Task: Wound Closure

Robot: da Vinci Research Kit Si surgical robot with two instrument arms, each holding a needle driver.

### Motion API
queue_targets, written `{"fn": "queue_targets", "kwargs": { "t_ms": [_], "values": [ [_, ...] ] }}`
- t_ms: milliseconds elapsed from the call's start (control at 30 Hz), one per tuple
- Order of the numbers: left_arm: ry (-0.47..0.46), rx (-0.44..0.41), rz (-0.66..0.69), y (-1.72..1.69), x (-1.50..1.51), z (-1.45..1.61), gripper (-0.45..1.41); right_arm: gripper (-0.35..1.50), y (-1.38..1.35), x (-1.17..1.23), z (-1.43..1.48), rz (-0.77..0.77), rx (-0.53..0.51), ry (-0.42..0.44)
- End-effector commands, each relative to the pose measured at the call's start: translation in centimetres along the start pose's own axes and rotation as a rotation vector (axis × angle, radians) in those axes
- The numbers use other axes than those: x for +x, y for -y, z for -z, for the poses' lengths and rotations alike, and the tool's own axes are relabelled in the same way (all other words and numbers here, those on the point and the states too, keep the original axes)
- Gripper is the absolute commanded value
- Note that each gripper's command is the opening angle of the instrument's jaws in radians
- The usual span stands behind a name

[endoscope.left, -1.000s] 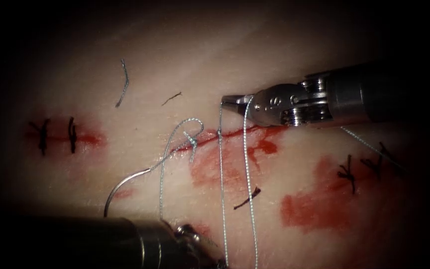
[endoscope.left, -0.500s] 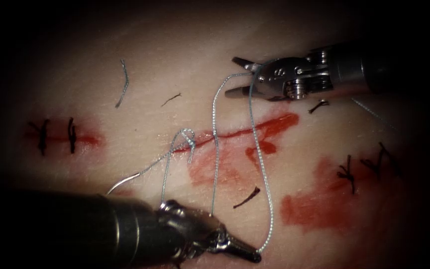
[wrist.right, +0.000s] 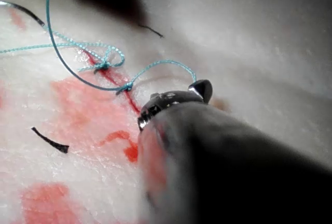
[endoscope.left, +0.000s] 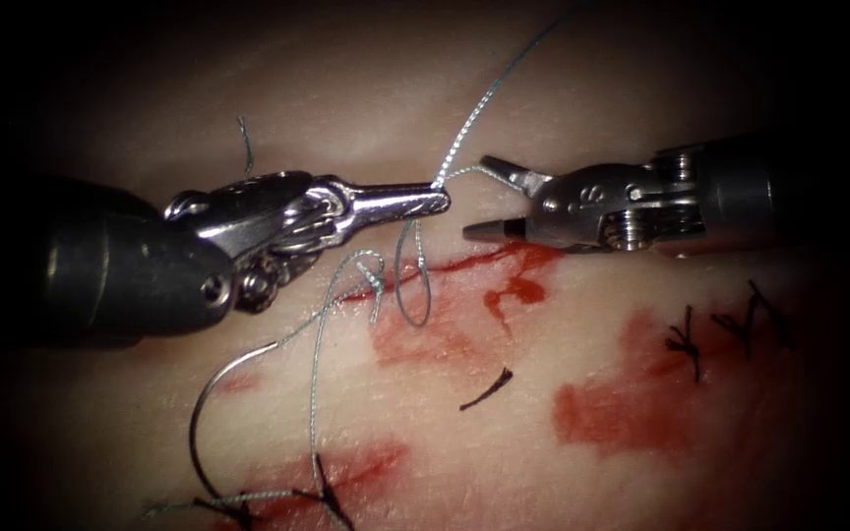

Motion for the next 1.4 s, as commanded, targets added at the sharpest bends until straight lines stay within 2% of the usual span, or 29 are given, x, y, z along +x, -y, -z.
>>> {"fn": "queue_targets", "kwargs": {
  "t_ms": [33,133,367,467,500,533,567,700,800,900,1000,1133,1400],
  "values": [
    [0.000,-0.002,-0.001,0.04,-0.03,-0.03,-0.45,1.38,0.01,0.10,0.00,-0.005,0.005,-0.004],
    [-0.008,0.003,-0.003,0.04,-0.01,-0.02,-0.45,1.45,-0.04,0.22,0.15,-0.019,0.016,-0.008],
    [-0.007,-0.004,-0.002,0.03,0.00,-0.03,-0.45,1.43,-0.25,0.52,0.48,-0.073,0.009,-0.075],
    [-0.001,-0.012,-0.003,0.02,-0.01,-0.04,-0.45,1.30,-0.27,0.60,0.49,-0.086,-0.001,-0.095],
    [0.002,-0.016,-0.004,0.01,-0.02,-0.04,-0.45,0.69,-0.23,0.60,0.45,-0.132,-0.006,-0.113],
    [0.004,-0.017,-0.004,0.01,-0.02,-0.05,-0.45,-0.35,-0.12,0.53,0.40,-0.347,-0.004,-0.148],
    [0.004,-0.017,-0.004,0.01,-0.03,-0.05,-0.45,-0.35,-0.06,0.50,0.38,-0.391,-0.006,-0.155],
    [0.004,-0.018,-0.007,0.04,-0.04,-0.06,-0.45,-0.35,0.20,0.32,0.09,-0.419,0.102,-0.180],
    [0.006,-0.020,-0.010,0.07,-0.06,-0.06,-0.45,-0.35,0.36,0.20,-0.13,-0.415,0.136,-0.191],
    [0.008,-0.027,-0.013,0.11,-0.07,-0.06,-0.45,-0.35,0.50,0.14,-0.28,-0.381,0.198,-0.249],
    [0.003,-0.031,-0.025,0.20,-0.09,-0.07,-0.45,-0.35,0.57,0.15,-0.37,-0.356,0.228,-0.332],
    [0.004,-0.038,0.005,0.44,-0.14,-0.06,-0.45,-0.35,0.63,0.20,-0.40,-0.325,0.291,-0.506],
    [-0.016,-0.035,0.047,0.85,-0.15,-0.21,-0.45,-0.35,0.85,0.25,-0.46,-0.299,0.327,-0.588]
  ]
}}
